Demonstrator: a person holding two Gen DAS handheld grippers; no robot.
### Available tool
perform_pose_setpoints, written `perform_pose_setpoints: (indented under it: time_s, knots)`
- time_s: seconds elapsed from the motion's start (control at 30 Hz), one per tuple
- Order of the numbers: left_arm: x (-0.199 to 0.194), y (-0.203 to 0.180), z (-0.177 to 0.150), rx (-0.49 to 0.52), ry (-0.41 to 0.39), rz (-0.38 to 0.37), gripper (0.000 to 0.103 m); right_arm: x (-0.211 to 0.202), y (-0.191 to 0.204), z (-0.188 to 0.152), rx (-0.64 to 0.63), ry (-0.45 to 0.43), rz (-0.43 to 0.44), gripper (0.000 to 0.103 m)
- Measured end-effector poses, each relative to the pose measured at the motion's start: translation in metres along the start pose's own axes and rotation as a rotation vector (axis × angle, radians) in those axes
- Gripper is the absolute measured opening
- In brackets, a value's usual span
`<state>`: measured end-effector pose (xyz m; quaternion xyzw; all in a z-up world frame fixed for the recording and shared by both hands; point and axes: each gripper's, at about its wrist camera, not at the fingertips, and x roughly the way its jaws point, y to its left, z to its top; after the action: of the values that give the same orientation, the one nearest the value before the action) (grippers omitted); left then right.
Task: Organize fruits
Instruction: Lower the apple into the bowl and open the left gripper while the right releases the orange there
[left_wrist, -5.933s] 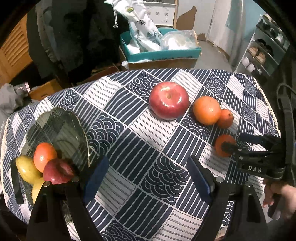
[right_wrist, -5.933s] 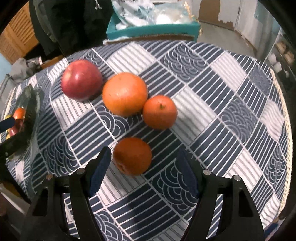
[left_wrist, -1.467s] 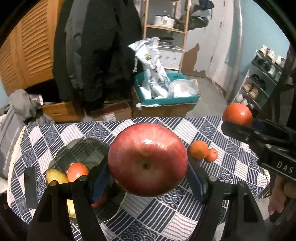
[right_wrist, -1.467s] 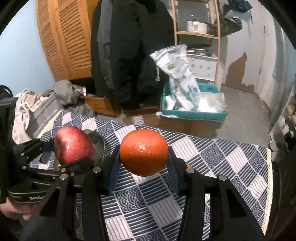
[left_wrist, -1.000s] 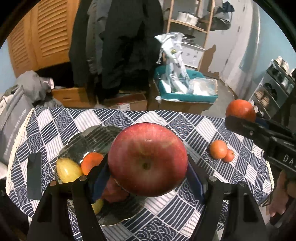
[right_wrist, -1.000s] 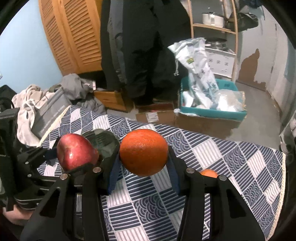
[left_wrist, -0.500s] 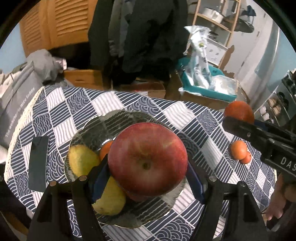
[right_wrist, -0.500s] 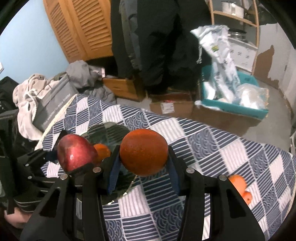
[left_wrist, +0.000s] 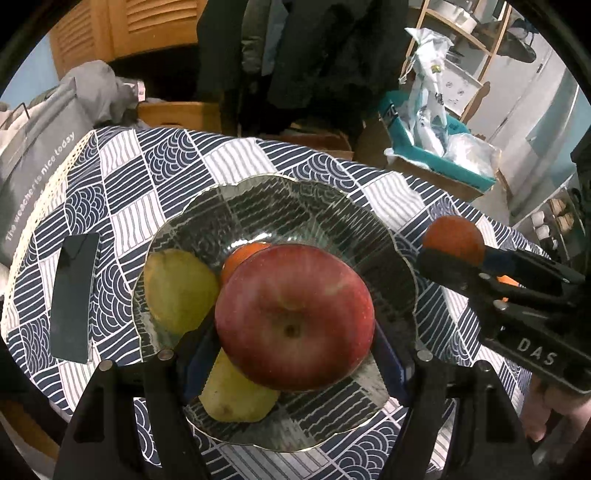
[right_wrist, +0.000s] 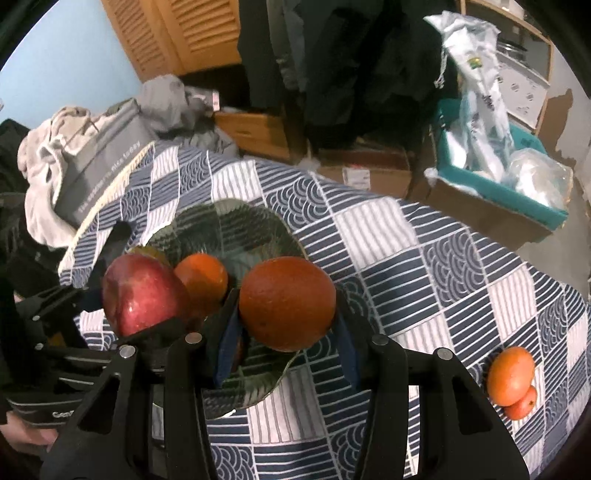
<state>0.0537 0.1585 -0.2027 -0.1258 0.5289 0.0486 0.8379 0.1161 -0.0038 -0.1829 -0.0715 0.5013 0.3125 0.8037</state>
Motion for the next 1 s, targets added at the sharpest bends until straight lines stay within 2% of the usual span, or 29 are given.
perform_pose_setpoints:
  time_s: [0.47, 0.63, 0.83, 0.9, 1.0]
  knots:
    - [0.006, 0.016, -0.003, -0.035, 0.023, 0.012, 0.078, 0.031, -0.004, -0.010, 0.029, 0.085, 0.009, 0.046]
    - [0.010, 0.019, -0.002, -0.034, 0.047, 0.043, 0.077, 0.033, -0.005, -0.010, 0.040, 0.094, 0.017, 0.047]
    - [0.010, 0.017, -0.003, -0.023, 0.048, 0.045, 0.078, 0.032, -0.002, -0.009, 0.045, 0.093, 0.037, 0.048]
    - [0.009, 0.016, -0.003, -0.017, 0.054, 0.049, 0.078, 0.027, -0.001, -0.007, 0.047, 0.073, 0.048, 0.059]
    - [0.007, 0.015, -0.003, -0.014, 0.049, 0.053, 0.077, 0.019, 0.000, -0.003, 0.053, 0.047, 0.057, 0.062]
